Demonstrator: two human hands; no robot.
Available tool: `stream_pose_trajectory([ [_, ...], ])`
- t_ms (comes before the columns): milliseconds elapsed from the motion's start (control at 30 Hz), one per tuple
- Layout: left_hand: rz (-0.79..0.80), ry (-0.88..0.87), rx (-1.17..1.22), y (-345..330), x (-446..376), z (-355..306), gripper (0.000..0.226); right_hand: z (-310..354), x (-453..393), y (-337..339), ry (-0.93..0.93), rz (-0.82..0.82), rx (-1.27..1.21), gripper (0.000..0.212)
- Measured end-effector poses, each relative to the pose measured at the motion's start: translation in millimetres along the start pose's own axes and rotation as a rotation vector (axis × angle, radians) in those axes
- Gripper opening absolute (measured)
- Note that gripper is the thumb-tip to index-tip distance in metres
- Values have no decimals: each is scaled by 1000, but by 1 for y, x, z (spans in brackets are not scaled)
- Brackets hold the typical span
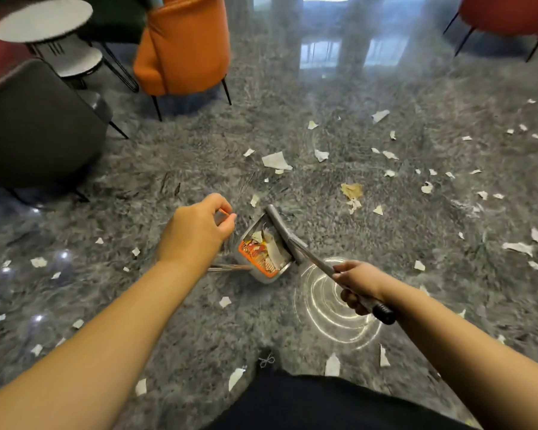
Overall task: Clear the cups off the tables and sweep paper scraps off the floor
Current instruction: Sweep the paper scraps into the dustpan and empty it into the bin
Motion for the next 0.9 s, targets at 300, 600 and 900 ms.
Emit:
stream_pose_trajectory([
  [300, 50, -47, -20, -43, -183, -57, 10, 111, -125, 58, 4, -53, -27, 28],
  [600, 56, 3, -53, -106, -366, -150, 9, 240, -280, 164, -39, -27, -25, 26],
  [900, -16, -16, 7, -133, -537, -215, 10, 358, -413, 238, -15, -20, -9, 21],
])
Point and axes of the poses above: each hand's wrist, its own x-axis away from the middle knuckle, its own y-axis out of the back of the hand, z = x × y, the point moved 2 cm from there along -x, towards the middle knuckle, and after that the axes turned 15 degrees about y, right-handed, at the moved point
